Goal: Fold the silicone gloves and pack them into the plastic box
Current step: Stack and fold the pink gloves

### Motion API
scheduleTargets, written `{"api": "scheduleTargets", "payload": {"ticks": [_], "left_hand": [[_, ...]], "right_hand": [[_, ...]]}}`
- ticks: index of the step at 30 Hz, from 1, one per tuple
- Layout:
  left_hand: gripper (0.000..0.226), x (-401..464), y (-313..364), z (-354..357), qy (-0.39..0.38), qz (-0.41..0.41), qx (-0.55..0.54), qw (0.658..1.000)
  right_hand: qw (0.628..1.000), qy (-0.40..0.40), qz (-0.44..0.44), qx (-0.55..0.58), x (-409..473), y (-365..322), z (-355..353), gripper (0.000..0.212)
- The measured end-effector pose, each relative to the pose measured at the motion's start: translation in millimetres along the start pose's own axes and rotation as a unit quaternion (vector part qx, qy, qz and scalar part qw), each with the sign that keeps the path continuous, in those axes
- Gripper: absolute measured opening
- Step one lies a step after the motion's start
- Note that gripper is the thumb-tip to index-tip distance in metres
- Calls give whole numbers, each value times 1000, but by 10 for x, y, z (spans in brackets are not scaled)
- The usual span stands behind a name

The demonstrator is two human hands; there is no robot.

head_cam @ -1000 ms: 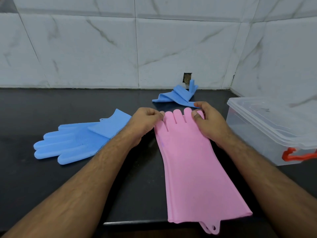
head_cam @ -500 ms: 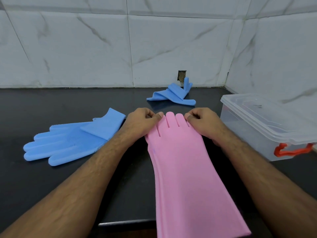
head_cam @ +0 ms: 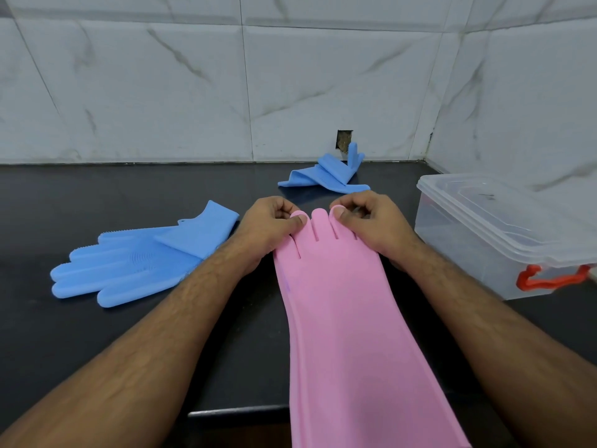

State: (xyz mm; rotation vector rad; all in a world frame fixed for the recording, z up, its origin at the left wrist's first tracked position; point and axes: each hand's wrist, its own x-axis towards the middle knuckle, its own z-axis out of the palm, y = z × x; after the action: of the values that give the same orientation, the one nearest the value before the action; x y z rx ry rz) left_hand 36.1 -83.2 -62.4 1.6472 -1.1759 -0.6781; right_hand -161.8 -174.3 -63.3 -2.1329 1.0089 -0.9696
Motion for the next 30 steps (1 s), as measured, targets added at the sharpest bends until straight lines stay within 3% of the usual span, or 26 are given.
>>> {"api": "scheduleTargets", "payload": {"ticks": [3,7,12,16,19,22,27,30], "left_hand": [[7,10,0,-15,7,-7,-16,1000],[6,-2,-19,2,9,5,2,1000],[12,-4,-22,41,24,7,38,999],[7,6,-27,53,27,19,47,998],[7,12,-38,32,29,22,35,999],[11,22,-46,15,30,20,46,998],[14,57,-71,10,28,17,45,998],[14,71,-79,13,34,13,50,998]], "right_hand": [[999,25,-26,-21,15,-25,45,13],[997,-34,62,-30,69,-1,98,12],[995,-64,71,-39,95,11,85,16],[999,-12,-12,-46,126,-53,110,24],[995,-75,-23,-55,188,-102,195,41],[990,-116,-15,-76,255,-104,257,23],[990,11,-102,-99,288,-112,267,13],[992,-24,-69,-104,297,-92,269,14]]}}
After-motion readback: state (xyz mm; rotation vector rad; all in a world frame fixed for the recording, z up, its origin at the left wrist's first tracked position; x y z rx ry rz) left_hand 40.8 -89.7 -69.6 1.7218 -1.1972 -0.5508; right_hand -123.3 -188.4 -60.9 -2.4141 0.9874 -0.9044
